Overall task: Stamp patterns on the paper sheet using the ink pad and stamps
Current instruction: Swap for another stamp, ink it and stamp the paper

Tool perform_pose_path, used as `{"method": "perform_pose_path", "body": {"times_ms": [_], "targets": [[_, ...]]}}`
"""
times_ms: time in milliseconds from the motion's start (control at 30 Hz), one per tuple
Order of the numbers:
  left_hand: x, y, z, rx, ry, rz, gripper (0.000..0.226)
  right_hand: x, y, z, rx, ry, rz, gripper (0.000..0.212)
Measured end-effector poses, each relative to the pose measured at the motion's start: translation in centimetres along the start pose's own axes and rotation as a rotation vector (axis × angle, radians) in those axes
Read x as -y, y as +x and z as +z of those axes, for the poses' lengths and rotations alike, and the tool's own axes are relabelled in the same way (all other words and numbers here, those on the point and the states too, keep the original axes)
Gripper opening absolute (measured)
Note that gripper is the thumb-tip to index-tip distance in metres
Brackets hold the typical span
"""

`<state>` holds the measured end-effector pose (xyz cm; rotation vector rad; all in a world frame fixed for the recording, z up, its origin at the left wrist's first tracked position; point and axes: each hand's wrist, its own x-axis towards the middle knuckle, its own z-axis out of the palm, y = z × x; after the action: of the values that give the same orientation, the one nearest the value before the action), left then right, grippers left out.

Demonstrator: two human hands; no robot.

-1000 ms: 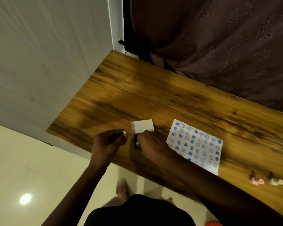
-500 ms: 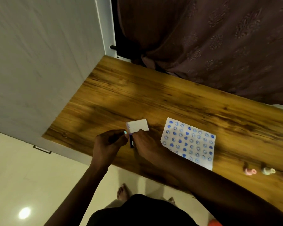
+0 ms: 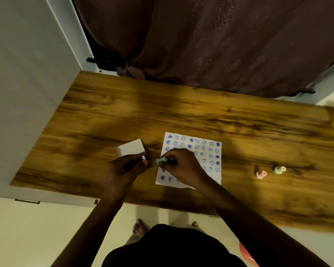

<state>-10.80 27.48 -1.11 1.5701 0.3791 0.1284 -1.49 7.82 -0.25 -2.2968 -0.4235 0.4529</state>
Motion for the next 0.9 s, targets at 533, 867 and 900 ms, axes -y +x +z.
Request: {"method": "perform_pose_path", "body": {"times_ms": [533,867,900], "targets": [[0.7,0.2,8.9,0.104,-0.026,-0.153,0.022,-10.0,-7.2,-7.4,-0.070,-0.290,0.193,0.024],[0.9,0.2,10.2,0.097,0.018,-0.152,0.022,-10.2,-6.5,-7.2,-0.018,-0.354,0.194,0.025],[0.9,0.2,10.3,0.092,0.019,-0.156,0.022,-10.3,-6.5,-7.1,-0.012,-0.354,0.197,0.025]]}}
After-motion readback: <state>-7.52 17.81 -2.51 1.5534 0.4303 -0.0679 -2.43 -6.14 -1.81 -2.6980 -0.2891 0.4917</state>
